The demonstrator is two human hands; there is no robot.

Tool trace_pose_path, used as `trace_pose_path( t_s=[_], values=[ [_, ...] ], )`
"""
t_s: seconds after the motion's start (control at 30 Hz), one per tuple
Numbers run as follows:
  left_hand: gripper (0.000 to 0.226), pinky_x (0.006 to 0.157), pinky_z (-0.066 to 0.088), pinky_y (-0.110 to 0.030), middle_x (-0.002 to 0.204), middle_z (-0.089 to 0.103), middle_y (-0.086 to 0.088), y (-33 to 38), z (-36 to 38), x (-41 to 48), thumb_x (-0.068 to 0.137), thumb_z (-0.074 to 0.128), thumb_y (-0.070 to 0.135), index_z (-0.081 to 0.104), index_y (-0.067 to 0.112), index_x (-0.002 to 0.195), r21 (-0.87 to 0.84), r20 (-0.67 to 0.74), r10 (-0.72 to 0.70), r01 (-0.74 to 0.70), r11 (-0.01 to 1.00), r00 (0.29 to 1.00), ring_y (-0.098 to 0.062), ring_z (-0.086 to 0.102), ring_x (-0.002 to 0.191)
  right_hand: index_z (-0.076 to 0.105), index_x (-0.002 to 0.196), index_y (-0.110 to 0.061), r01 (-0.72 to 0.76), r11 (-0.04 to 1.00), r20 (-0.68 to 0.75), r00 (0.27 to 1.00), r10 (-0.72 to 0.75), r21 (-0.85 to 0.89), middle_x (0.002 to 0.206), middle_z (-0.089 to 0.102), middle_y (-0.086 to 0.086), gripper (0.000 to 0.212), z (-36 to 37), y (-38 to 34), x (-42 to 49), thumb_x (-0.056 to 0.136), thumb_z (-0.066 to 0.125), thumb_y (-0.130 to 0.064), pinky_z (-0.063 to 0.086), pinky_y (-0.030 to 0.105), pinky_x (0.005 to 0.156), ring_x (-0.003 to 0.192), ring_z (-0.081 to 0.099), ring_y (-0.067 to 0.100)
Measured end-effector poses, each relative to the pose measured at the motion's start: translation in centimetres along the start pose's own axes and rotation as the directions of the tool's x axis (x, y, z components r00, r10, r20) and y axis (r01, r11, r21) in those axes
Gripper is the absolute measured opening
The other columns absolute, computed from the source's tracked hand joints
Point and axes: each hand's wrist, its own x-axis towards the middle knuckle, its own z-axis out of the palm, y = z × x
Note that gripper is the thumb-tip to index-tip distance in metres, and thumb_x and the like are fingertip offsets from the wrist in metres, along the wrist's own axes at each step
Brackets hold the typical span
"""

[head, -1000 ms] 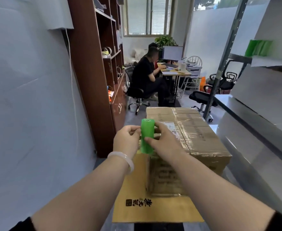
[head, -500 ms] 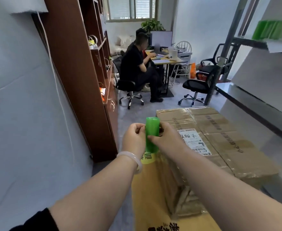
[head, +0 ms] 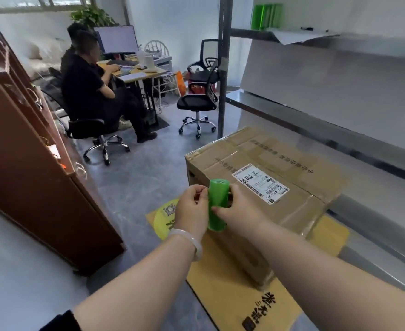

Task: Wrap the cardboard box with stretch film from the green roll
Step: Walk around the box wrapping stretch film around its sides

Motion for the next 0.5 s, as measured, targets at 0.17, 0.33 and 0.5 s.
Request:
trace_pose_path(
  t_s=[0.17, 0.33, 0.5],
  values=[
    [0.012, 0.073, 0.049, -0.035, 0.088, 0.066, 0.0, -0.6, -0.4, -0.1, 0.101, 0.054, 0.023, 0.065, 0.022, 0.095, 0.057, -0.008, 0.012, -0.012, 0.998, 1.0, -0.02, 0.06, 0.082, 0.046, 0.124, -0.017, 0.026, 1.0, -0.023, 0.999, -0.025, 0.016, 0.102, 0.058, 0.0, 0.047, 1.3, 1.1, -0.1, 0.083, 0.068, -0.02, 0.042, 0.026, 0.078, 0.092, 0.055, 0.015],
    [0.022, 0.075, 0.049, -0.03, 0.084, 0.066, 0.008, -0.8, -1.6, -0.2, 0.101, 0.055, 0.021, 0.064, 0.031, 0.084, 0.086, 0.023, 0.023, -0.025, 0.996, 0.999, -0.012, 0.06, 0.081, 0.047, 0.123, -0.015, 0.047, 0.998, -0.048, 0.998, -0.044, 0.051, 0.104, 0.057, -0.002, 0.043, 2.7, 1.5, 0.0, 0.085, 0.067, -0.02, 0.039, 0.02, 0.068, 0.092, 0.054, 0.012],
    [0.022, 0.06, 0.052, -0.026, 0.088, 0.074, -0.003, -3.0, -3.2, 1.3, 0.101, 0.057, 0.019, 0.073, 0.029, 0.089, -0.047, 0.205, -0.058, 0.069, 0.997, 0.977, -0.015, 0.066, 0.079, 0.046, 0.124, -0.022, 0.059, 0.997, -0.063, 0.996, -0.056, 0.05, 0.103, 0.054, -0.009, 0.044, 4.1, 2.9, 0.0, 0.085, 0.067, -0.022, 0.035, 0.011, 0.064, 0.089, 0.05, 0.005]
  ],
)
